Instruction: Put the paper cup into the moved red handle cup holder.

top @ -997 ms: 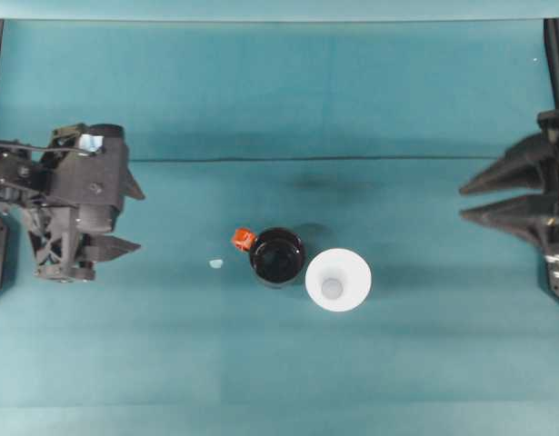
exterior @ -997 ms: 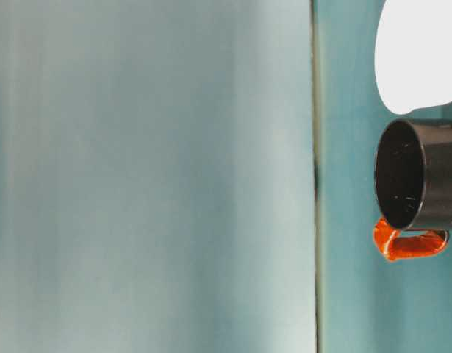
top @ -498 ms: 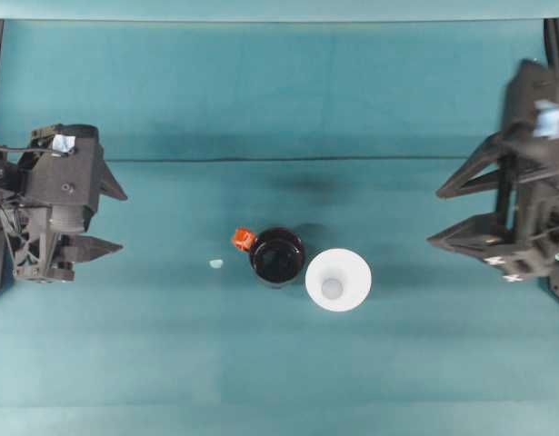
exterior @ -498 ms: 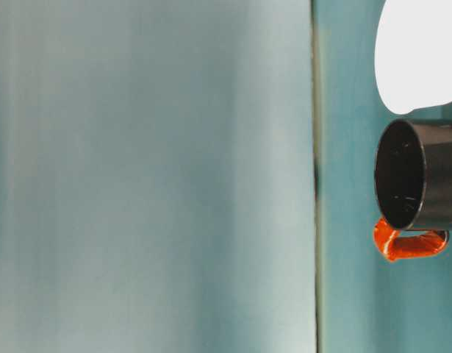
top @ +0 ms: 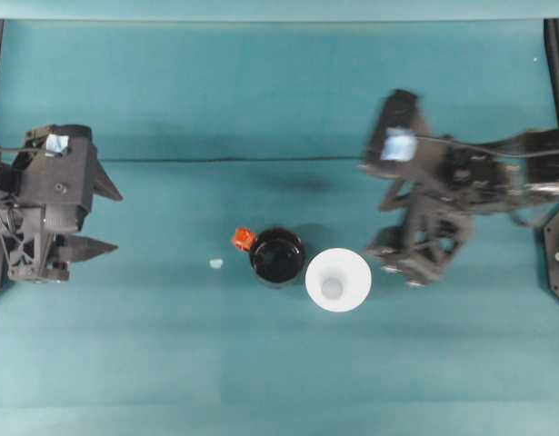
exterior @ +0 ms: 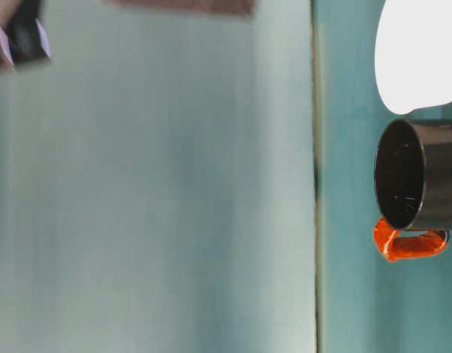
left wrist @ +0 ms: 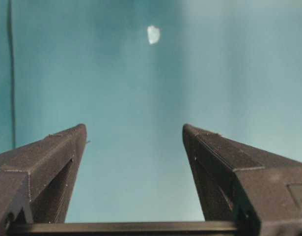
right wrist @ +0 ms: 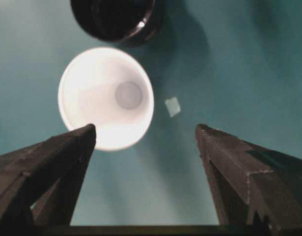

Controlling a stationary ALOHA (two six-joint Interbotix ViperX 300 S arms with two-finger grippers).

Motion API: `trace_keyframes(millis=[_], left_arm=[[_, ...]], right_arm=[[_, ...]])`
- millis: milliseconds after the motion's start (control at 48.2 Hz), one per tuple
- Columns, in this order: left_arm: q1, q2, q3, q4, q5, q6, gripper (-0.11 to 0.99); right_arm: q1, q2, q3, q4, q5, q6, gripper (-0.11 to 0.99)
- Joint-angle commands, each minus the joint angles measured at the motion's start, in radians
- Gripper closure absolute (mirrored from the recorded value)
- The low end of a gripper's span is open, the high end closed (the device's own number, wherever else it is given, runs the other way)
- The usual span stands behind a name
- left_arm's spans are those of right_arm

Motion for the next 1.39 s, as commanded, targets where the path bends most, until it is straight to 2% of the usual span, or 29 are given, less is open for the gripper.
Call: trace_keyframes(millis=[0,187,374,602,976,1080,1267,1370], left_arm=[[-0.002,-0.006,-0.011,0.002,-0.003,-0.002,0.04],[-0.002,-0.006,-0.011,0.002,-0.003,-0.002,0.04],[-0.002,-0.006,-0.008,0.000,-0.003,-0.002,0.05],[-0.002,-0.005,-0.005,0.002,-0.003,-0.002,0.05],[0.000,-0.005,-0.005,0.000,-0.005,-0.002,0.05],[-0.002,-0.003,-0.005,0.002,-0.005,-0.002,0.05],[-0.002,-0.003,-0.005,0.002,-0.006,-0.002,0.05],[-0.002,-0.003,-0.006,0.002,-0.006,-0.003,0.05]], right_arm=[[0.003,0.130,-0.040,0.003,-0.005,0.008,-0.11],[0.005,0.216,-0.046,0.003,-0.015,0.009,-0.11],[0.006,0.267,-0.043,0.015,-0.046,0.009,-0.11],[0.009,0.318,-0.040,0.015,-0.078,0.008,-0.11],[0.009,0.328,-0.046,0.015,-0.063,0.011,-0.07],[0.008,0.328,-0.052,0.017,-0.054,0.011,0.07],[0.011,0.330,-0.071,0.017,-0.041,0.011,0.63],[0.011,0.328,-0.078,0.017,-0.028,0.011,0.84]])
